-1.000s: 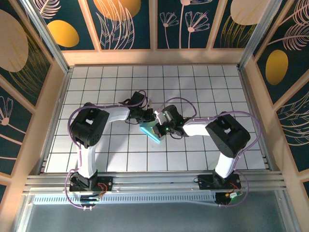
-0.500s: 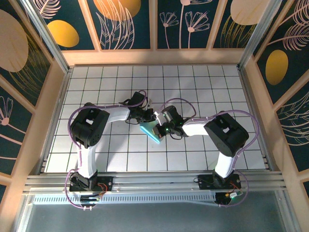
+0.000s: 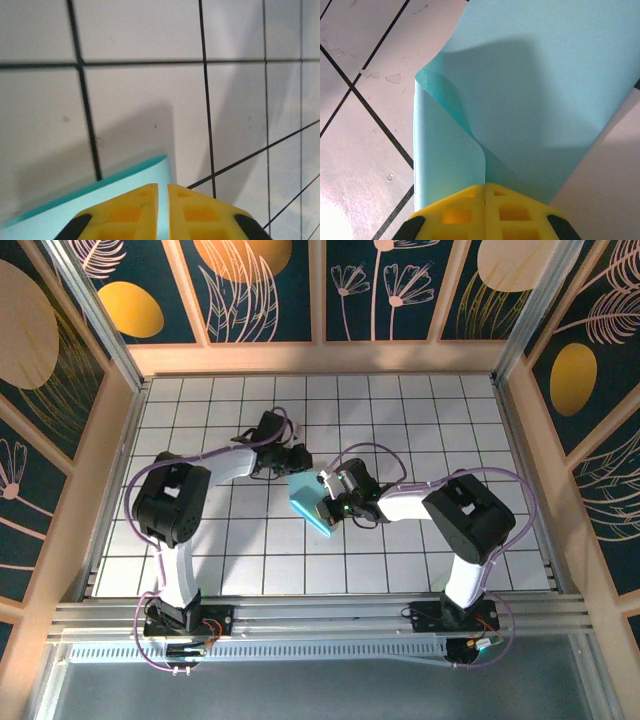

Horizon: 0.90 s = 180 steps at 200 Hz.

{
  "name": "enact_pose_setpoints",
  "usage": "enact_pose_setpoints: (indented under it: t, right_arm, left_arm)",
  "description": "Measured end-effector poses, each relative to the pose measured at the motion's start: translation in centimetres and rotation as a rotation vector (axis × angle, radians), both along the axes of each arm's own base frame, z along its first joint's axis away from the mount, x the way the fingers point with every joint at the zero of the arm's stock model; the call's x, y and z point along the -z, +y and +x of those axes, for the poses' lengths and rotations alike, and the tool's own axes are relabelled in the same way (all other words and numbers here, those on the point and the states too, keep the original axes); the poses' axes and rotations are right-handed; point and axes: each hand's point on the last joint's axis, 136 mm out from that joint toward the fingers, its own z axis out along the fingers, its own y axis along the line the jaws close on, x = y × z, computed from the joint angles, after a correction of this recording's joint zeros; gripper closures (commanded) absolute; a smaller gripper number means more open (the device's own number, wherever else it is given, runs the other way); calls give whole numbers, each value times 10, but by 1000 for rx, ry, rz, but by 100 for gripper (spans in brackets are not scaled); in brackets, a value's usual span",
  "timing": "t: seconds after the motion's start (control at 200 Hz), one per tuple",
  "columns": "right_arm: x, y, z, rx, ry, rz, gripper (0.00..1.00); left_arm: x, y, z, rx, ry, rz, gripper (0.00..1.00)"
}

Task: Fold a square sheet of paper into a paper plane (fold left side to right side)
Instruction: Third fold the triangle at the center of the table.

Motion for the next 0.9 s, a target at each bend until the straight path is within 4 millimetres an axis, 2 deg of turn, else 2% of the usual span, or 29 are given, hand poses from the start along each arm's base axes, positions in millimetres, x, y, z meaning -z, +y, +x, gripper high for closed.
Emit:
enact_pose_setpoints:
  t: [0.075,0.15,0.215,0.32,0.42,0.636,0.901]
  right_arm:
    - [0,0,0,0,0,0,100]
    - [0,0,0,0,0,0,100]
    - [0,0,0,0,1,0,100]
    - [0,0,0,0,0,0,100]
    - [0,0,0,0,0,0,100]
    - [0,0,0,5,5,2,100]
    - [-1,1,-2,13,23,10,100]
  left_arm:
    - [-12,11,4,-20,-28,-4,94]
    - [-14,16,-4,-19,-31,-6,96]
    - [-5,18,-16,-10,-5,-2,96]
    - [21,24,-40,3,70,17,97]
    - [35,26,-50,12,112,24,97]
    - [50,23,-53,24,141,29,99]
    - [50,21,-50,25,136,28,100]
